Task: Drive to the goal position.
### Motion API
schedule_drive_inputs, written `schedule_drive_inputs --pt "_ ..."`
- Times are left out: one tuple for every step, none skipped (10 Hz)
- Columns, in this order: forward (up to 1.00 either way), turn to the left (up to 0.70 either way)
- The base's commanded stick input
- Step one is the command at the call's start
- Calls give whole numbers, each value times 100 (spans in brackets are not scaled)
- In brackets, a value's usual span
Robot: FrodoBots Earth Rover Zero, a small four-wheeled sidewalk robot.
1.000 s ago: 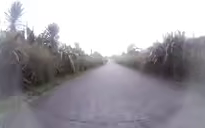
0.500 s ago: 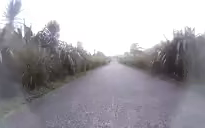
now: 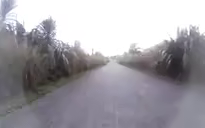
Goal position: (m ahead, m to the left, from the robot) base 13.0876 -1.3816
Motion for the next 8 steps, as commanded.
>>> schedule_drive_inputs --pt "85 -34" --pt "85 -34" --pt "85 -34" --pt "85 -34" --pt "85 -34" --pt "85 0" --pt "85 0" --pt "85 0"
